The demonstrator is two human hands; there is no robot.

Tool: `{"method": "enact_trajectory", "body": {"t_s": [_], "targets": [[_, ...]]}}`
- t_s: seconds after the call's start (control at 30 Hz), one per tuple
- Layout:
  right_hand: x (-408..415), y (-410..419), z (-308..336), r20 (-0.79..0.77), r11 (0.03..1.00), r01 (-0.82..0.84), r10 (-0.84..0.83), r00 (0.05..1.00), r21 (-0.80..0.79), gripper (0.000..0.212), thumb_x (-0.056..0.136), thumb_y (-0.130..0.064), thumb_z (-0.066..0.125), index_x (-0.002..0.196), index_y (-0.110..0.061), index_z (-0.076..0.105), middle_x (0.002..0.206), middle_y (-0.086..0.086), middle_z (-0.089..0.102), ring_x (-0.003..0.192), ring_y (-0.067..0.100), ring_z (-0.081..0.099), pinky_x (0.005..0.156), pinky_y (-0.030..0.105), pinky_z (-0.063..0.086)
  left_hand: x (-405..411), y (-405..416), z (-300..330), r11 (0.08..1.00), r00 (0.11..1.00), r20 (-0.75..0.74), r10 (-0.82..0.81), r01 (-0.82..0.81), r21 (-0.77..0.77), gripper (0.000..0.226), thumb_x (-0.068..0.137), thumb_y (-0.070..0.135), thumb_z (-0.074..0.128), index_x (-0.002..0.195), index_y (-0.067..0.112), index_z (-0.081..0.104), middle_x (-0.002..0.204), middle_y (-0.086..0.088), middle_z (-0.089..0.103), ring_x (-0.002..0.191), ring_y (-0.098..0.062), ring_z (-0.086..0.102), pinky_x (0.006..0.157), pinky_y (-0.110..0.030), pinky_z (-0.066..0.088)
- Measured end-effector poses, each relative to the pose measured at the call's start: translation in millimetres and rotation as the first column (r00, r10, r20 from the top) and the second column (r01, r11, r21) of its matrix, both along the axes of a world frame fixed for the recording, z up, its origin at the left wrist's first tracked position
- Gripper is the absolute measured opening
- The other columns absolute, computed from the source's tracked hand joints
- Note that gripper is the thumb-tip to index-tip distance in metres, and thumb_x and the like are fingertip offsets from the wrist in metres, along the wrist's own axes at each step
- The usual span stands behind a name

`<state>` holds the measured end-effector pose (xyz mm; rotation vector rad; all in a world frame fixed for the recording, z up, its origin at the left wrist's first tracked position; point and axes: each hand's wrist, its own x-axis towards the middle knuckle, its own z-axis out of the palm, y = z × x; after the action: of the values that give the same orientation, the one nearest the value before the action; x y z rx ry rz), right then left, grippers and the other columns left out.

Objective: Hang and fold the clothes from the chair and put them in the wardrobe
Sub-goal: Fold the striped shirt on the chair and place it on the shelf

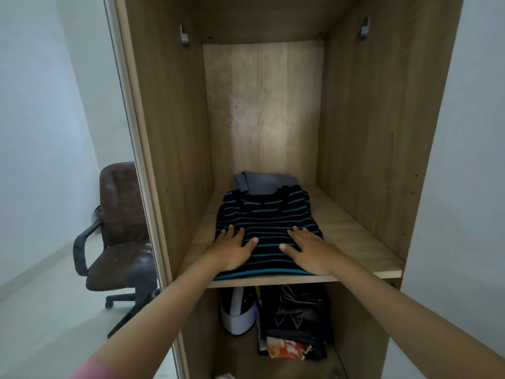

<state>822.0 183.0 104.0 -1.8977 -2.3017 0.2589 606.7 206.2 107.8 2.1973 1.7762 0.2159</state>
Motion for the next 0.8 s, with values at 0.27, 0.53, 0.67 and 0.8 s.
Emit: {"method": "enact_trajectory", "body": {"t_s": [0.27,0.53,0.67,0.8], "targets": [[7.0,-4.8,2.7,-0.068,1.0,0.003,-0.003,0.998,0.0,0.076,0.093,-0.067,0.024,0.153,-0.021,0.013,0.16,-0.003,0.008,0.147,0.017,0.009,0.118,0.042,0.015,-30.3,-28.7,-6.6,0.991,0.999,-0.044,-0.012,0.017,0.133,0.071,0.095,0.061,0.014,0.152,0.019,0.011,0.159,-0.006,0.01,0.146,-0.023,0.011,0.118,-0.041,0.015],[-22.0,-90.8,-33.4,-0.298,0.842,0.02,0.168,0.94,0.539,0.047,0.097,-0.033,0.049,0.139,-0.013,0.045,0.15,0.007,0.038,0.138,0.023,0.035,0.116,0.048,0.022,-51.9,-147.3,-40.0,0.901,0.991,0.136,-0.01,-0.05,0.432,0.061,0.095,0.042,0.043,0.147,0.017,0.024,0.132,-0.01,0.053,0.118,-0.031,0.052,0.097,-0.039,0.045],[-62.2,-153.8,-67.4,-0.307,0.856,-0.076,0.265,0.914,0.512,0.045,0.095,-0.031,0.049,0.137,-0.015,0.048,0.145,0.004,0.045,0.137,0.02,0.037,0.115,0.05,0.023,-63.6,-217.3,-73.3,0.908,0.956,0.291,0.03,-0.148,0.393,0.056,0.095,0.035,0.049,0.144,0.017,0.032,0.146,-0.005,0.04,0.131,-0.024,0.043,0.107,-0.036,0.036],[-121.0,-204.4,-107.5,-0.414,0.924,-0.185,0.32,0.852,0.333,0.044,0.095,-0.028,0.051,0.138,-0.017,0.046,0.141,0.0,0.049,0.131,0.018,0.043,0.11,0.037,0.035,-99.3,-292.2,-114.9,0.904,0.912,0.38,0.157,-0.288,0.317,0.048,0.093,0.031,0.053,0.138,0.017,0.042,0.139,-0.001,0.049,0.129,-0.02,0.045,0.104,-0.031,0.037]]}}
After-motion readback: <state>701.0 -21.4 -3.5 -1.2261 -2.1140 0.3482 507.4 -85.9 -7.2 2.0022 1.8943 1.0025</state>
